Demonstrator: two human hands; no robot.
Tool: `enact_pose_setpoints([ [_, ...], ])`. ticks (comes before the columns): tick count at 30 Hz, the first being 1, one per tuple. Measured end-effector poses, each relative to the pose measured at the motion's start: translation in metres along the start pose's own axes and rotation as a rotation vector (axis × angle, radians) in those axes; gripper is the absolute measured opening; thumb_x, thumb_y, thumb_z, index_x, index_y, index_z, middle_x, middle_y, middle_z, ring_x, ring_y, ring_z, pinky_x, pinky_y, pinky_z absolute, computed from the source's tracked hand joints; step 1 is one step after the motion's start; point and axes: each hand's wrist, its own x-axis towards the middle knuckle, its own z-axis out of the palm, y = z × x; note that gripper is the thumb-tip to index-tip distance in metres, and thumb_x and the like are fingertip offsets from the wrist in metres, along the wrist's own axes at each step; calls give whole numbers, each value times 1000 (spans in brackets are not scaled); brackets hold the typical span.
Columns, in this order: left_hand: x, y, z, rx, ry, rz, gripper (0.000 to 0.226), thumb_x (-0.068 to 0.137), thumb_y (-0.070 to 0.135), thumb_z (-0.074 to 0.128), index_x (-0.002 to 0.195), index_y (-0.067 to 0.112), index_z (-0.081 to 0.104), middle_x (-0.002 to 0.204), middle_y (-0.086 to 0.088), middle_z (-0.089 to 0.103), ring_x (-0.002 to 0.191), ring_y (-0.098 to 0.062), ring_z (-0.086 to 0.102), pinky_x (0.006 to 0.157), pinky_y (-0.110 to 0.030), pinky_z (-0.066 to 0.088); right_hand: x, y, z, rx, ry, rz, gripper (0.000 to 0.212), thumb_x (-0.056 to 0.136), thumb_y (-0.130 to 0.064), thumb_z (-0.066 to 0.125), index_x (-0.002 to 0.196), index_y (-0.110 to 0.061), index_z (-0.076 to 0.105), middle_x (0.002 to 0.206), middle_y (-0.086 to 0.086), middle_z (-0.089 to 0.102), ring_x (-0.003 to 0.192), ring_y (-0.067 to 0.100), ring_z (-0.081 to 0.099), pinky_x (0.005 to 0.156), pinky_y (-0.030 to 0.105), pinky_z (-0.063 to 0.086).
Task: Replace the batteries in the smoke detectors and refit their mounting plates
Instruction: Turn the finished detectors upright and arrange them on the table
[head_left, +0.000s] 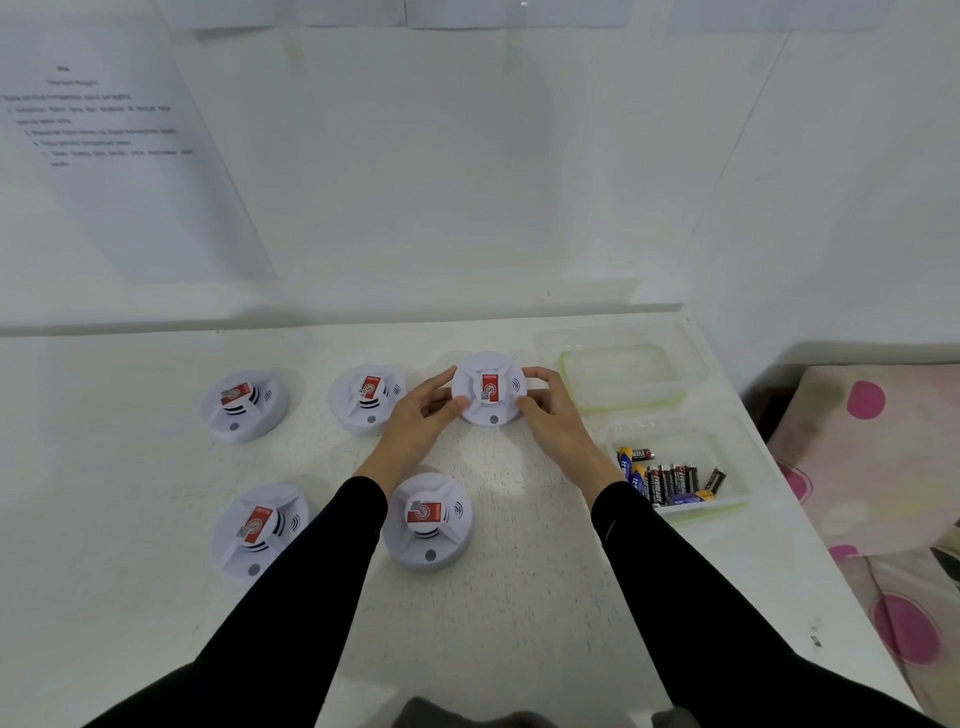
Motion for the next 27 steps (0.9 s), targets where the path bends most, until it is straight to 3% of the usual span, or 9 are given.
enact_pose_setpoints([
  [4,0,-1,0,11,3,7,51,92,25,70,140,28,53,128,2,65,119,-9,60,104,-26,45,0,2,0,3,-1,-14,28,98,-17,48,122,-33,48,109,5,65,86,7,59,68,17,41],
  [6,0,-1,0,26,1,19,51,92,25,69,141,26,54,130,6,65,118,-4,59,99,-17,46,1,3,1,3,9,-25,28,98,-17,49,121,-33,49,112,1,63,92,8,58,72,18,42],
  [11,4,-3,0,113,22,34,47,92,27,69,138,19,58,136,3,56,119,-6,58,95,-12,47,5,7,2,-38,33,-33,25,98,-21,51,122,-29,50,130,-3,45,98,4,51,77,15,43],
  [20,5,-4,0,214,9,19,48,94,36,65,139,22,57,132,3,56,109,4,56,80,-3,42,4,7,3,-54,54,-30,30,100,-14,47,130,-16,49,126,-3,49,100,6,51,73,13,43],
  [27,7,-6,0,256,12,0,53,94,39,64,141,19,54,135,1,56,119,-10,57,92,-14,41,7,9,3,-92,61,-18,32,100,-14,46,132,-12,48,127,0,50,100,7,52,69,10,43],
])
